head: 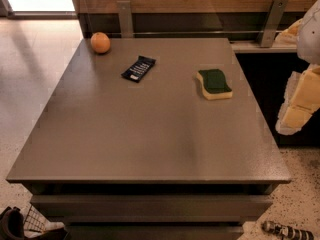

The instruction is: Pick sponge

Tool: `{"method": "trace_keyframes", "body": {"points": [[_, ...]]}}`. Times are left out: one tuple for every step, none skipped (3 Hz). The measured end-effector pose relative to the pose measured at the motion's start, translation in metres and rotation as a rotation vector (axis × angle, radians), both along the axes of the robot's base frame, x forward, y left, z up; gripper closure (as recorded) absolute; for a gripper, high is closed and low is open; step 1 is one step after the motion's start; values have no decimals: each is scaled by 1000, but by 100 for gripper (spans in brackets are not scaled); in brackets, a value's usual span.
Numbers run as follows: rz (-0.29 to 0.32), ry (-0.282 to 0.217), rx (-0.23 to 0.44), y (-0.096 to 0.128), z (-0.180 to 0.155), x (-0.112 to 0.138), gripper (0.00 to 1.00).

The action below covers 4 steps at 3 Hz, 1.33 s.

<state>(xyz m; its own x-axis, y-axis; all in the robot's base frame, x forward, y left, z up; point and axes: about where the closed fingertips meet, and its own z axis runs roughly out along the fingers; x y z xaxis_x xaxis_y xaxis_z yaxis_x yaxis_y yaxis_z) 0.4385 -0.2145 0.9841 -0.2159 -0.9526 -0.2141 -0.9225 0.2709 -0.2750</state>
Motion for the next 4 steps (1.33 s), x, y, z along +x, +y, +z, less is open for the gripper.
{"method": "trace_keyframes", "body": {"points": [[-3,-4,5,0,0,2,0],[-54,-54,75,-1,-8,24,0],[-158,-149,219,3,-25,63,0],[-221,-220,366,6,-39,89,0]]}}
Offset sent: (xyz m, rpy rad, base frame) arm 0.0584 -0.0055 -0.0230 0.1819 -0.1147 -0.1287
